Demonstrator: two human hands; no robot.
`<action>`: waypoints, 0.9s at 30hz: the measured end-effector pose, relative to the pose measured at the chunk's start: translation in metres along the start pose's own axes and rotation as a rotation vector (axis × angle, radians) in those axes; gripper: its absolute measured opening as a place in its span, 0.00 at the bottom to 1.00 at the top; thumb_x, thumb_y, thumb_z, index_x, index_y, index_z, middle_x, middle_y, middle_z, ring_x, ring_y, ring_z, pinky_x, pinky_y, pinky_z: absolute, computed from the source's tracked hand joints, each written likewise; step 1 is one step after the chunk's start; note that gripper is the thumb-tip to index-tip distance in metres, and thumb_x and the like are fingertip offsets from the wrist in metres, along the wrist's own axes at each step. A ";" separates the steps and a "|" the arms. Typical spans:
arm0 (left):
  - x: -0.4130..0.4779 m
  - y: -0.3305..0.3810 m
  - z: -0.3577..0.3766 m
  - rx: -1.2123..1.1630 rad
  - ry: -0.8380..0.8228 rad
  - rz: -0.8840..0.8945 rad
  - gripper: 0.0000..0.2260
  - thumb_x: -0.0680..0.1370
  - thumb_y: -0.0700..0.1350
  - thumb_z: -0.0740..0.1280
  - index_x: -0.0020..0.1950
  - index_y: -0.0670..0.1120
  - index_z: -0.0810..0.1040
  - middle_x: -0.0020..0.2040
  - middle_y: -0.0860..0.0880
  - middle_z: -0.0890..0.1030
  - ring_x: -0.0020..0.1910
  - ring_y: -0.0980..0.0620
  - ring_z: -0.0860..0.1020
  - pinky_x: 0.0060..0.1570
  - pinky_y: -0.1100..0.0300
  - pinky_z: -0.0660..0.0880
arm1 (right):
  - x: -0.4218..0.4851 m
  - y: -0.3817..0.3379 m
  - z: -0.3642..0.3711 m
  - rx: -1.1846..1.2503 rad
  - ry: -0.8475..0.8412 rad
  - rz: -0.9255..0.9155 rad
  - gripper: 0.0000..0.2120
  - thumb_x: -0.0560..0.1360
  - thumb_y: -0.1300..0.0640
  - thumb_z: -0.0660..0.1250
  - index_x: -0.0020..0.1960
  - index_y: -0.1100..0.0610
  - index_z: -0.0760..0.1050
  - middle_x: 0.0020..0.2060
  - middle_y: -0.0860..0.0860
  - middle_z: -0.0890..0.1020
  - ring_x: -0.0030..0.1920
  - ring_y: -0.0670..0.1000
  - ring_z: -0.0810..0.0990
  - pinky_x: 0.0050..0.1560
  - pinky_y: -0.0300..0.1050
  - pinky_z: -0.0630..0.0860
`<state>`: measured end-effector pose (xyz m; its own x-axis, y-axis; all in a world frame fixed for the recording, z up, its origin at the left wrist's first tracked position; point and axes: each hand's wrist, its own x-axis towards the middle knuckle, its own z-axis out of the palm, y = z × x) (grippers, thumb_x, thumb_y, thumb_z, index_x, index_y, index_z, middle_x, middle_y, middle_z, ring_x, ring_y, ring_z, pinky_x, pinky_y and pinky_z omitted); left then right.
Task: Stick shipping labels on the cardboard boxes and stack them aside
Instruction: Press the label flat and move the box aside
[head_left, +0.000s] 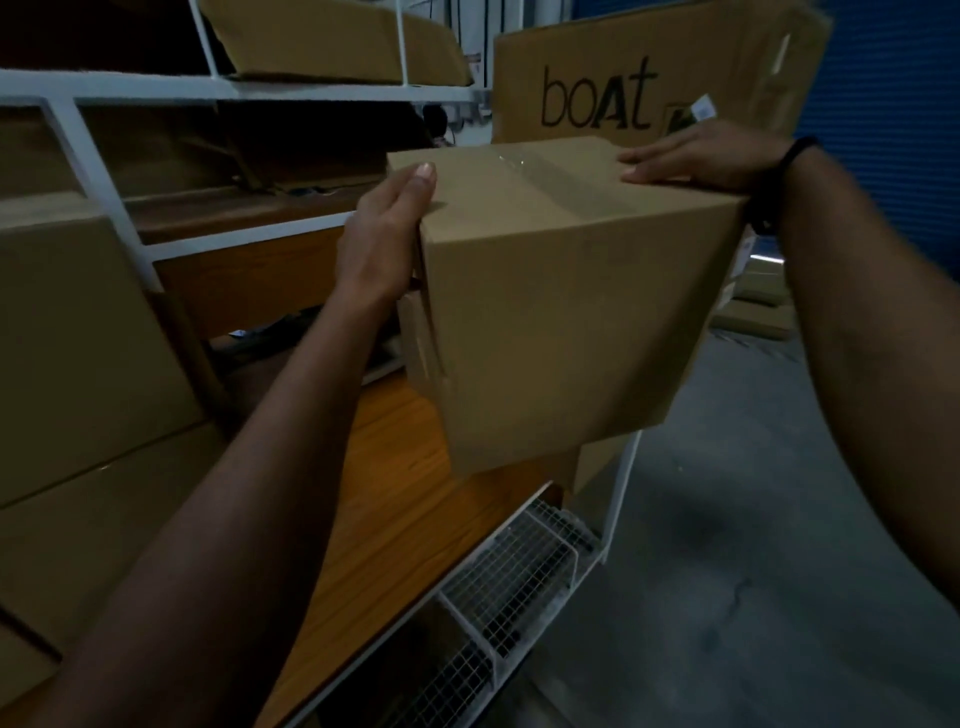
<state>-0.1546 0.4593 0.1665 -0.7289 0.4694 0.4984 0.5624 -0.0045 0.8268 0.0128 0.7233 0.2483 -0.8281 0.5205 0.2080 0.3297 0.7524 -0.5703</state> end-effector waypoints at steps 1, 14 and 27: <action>0.007 0.000 0.009 0.000 0.004 -0.004 0.37 0.67 0.78 0.56 0.69 0.59 0.73 0.66 0.48 0.75 0.62 0.44 0.74 0.60 0.39 0.73 | 0.007 0.006 -0.004 -0.001 -0.002 -0.001 0.31 0.67 0.34 0.68 0.68 0.41 0.73 0.73 0.46 0.67 0.72 0.53 0.64 0.74 0.54 0.56; 0.092 0.003 0.148 0.010 0.019 -0.067 0.21 0.81 0.59 0.58 0.72 0.53 0.70 0.63 0.48 0.74 0.57 0.47 0.75 0.48 0.47 0.78 | 0.135 0.125 -0.056 -0.119 -0.180 -0.098 0.39 0.64 0.24 0.61 0.71 0.39 0.68 0.75 0.46 0.63 0.74 0.54 0.60 0.72 0.53 0.54; 0.119 -0.017 0.192 0.039 0.026 -0.217 0.20 0.81 0.57 0.61 0.72 0.52 0.70 0.64 0.49 0.72 0.59 0.48 0.73 0.47 0.51 0.77 | 0.219 0.154 -0.047 -0.141 -0.150 -0.173 0.20 0.72 0.42 0.72 0.61 0.48 0.80 0.67 0.49 0.75 0.68 0.54 0.69 0.69 0.52 0.65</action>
<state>-0.1766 0.6848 0.1615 -0.8438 0.4331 0.3170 0.4059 0.1286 0.9048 -0.0966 0.9717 0.2434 -0.9321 0.3214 0.1670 0.2284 0.8794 -0.4176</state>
